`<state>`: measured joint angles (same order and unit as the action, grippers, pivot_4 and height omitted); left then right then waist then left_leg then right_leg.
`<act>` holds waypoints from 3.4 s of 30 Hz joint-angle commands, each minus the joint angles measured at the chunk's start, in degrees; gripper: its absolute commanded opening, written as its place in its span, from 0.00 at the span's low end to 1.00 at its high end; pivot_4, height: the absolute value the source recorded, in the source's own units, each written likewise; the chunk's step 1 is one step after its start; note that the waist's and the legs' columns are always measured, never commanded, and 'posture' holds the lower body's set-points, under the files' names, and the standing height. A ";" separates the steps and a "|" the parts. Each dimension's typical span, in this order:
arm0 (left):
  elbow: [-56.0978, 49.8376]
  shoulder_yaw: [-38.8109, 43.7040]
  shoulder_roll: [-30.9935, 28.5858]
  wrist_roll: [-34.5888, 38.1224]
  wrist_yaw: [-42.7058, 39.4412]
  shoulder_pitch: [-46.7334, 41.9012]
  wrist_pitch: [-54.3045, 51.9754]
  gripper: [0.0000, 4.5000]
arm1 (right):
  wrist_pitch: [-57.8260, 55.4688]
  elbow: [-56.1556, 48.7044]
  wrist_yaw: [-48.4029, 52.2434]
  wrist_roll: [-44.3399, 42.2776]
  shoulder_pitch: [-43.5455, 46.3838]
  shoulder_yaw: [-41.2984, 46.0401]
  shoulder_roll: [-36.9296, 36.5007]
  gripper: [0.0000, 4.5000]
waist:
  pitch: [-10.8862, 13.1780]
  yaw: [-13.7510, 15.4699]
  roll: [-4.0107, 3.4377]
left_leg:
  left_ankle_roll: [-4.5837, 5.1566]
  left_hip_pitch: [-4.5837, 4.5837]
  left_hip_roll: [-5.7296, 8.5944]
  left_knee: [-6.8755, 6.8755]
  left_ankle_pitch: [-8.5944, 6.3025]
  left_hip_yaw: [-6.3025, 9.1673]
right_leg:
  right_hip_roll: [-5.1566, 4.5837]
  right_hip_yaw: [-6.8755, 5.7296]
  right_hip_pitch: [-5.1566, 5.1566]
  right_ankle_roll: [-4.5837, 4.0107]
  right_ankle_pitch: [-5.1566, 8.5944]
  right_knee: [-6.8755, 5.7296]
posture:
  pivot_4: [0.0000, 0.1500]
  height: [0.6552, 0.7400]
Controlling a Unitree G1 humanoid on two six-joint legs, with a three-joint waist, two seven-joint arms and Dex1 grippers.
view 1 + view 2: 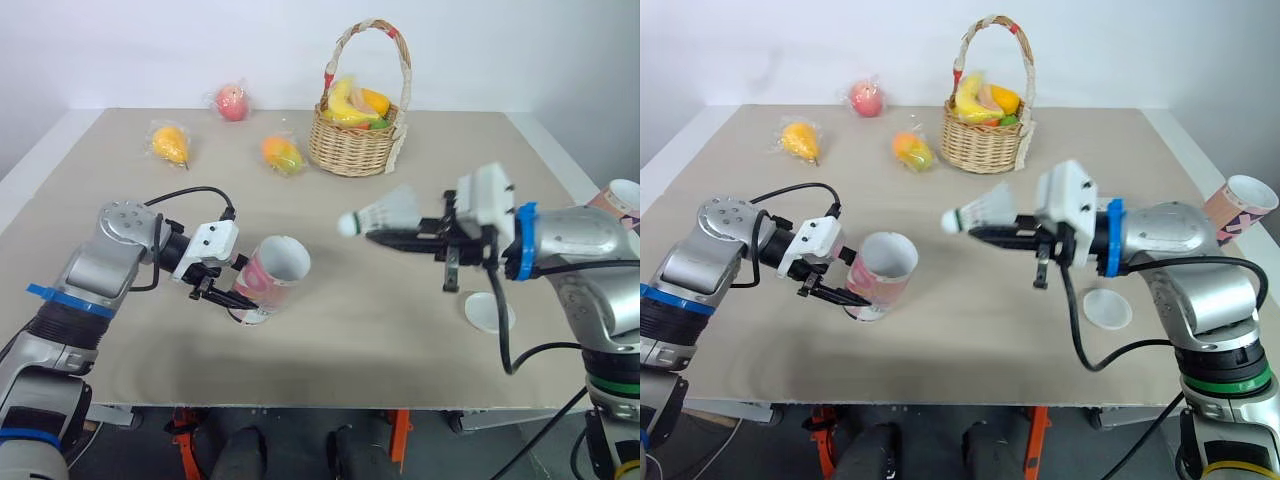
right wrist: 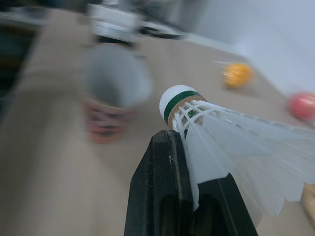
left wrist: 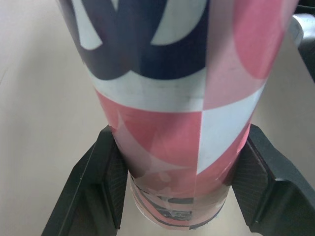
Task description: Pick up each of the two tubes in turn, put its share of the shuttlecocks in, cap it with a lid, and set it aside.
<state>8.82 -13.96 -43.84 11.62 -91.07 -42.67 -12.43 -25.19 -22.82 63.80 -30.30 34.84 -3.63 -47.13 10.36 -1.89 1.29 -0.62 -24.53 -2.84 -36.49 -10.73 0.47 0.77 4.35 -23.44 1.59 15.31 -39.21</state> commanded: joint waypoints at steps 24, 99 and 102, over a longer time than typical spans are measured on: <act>2.61 -1.35 2.48 -0.43 -0.92 -3.39 0.22 0.56 | 3.56 8.68 13.76 5.12 15.27 -7.39 5.57 0.74 | 0.00 0.11 0.00 | 0.01 -0.13 0.07 -0.10 -0.01 0.08 | -0.10 -0.09 0.00 -0.04 0.00 -0.01 | 1.00 1.00; 2.80 -0.57 1.96 -0.08 0.71 -2.41 0.83 0.56 | 3.96 5.64 1.97 11.26 11.07 -6.44 0.38 0.02 | 0.08 -0.87 -0.14 | 0.61 0.16 0.12 -0.08 0.24 -0.59 | -0.12 0.60 0.00 0.42 -0.51 0.12 | 1.00 1.00; 2.71 -0.55 2.25 0.02 0.98 -2.37 0.70 0.56 | 6.78 6.81 5.25 13.09 13.64 -9.96 2.01 0.02 | 0.08 -0.68 -0.14 | 0.61 0.05 0.10 -0.05 0.24 -0.53 | -0.10 0.53 -0.08 0.37 -0.46 0.12 | 1.00 1.00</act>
<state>11.88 -15.56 -41.36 11.71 -90.52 -43.92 -12.23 -20.53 -15.77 67.31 -18.13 46.98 -13.19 -45.13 10.44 -2.57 1.15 -0.02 -24.52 -2.74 -36.53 -10.48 -0.05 0.67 4.86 -23.56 1.92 14.88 -39.10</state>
